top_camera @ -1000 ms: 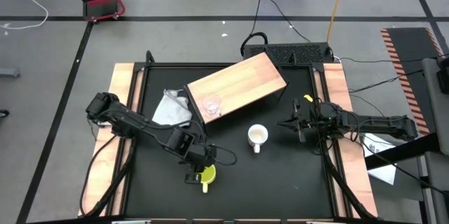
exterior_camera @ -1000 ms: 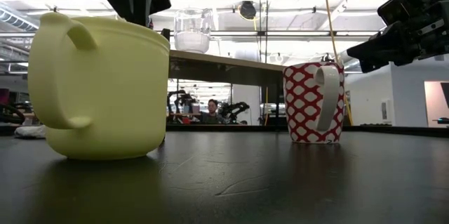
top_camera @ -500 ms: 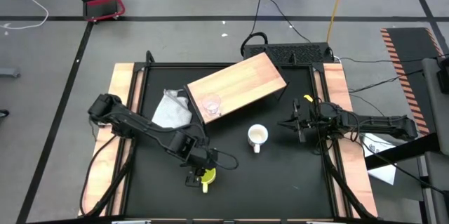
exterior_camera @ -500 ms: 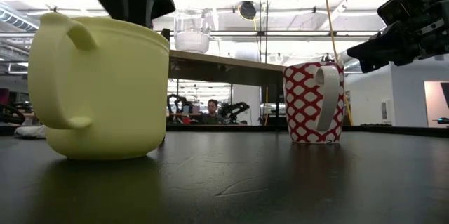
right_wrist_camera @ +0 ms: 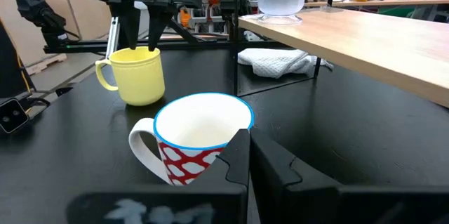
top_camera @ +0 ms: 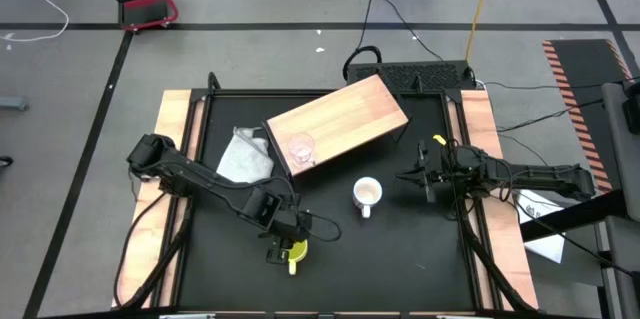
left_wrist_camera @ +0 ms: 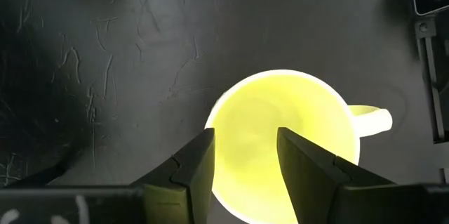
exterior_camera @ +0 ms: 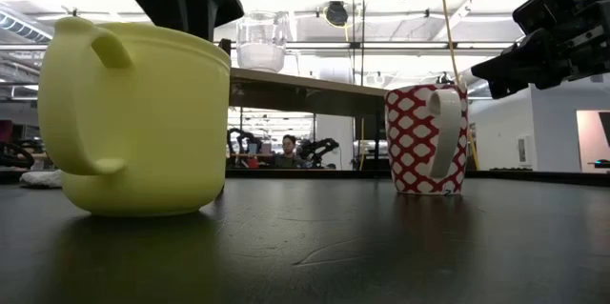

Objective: Stack small to large cups/mugs on shelf
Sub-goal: Put the yellow mug on the shelf

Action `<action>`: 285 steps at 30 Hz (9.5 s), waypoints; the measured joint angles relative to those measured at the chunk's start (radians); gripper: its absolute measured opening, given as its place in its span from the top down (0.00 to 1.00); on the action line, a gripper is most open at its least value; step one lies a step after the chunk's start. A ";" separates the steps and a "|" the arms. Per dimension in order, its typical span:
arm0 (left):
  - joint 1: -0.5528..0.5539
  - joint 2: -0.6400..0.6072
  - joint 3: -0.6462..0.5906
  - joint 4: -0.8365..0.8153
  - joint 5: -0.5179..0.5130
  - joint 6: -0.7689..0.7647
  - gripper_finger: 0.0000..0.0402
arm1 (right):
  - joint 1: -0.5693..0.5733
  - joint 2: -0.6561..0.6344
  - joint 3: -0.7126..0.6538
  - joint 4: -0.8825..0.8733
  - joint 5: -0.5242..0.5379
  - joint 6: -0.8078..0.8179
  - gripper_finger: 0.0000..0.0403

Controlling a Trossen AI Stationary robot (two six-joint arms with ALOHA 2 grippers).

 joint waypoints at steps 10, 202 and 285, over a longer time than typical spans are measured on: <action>0.005 0.000 -0.082 0.000 0.000 -0.012 0.61 | 0.000 0.000 0.000 0.000 0.000 0.000 1.00; 0.078 -0.016 -0.082 -0.135 -0.073 -0.058 0.98 | 0.000 0.000 0.000 0.024 0.000 0.000 1.00; -0.027 -0.861 -1.078 1.481 -0.309 0.233 0.99 | 0.000 0.002 0.000 0.016 0.000 0.015 1.00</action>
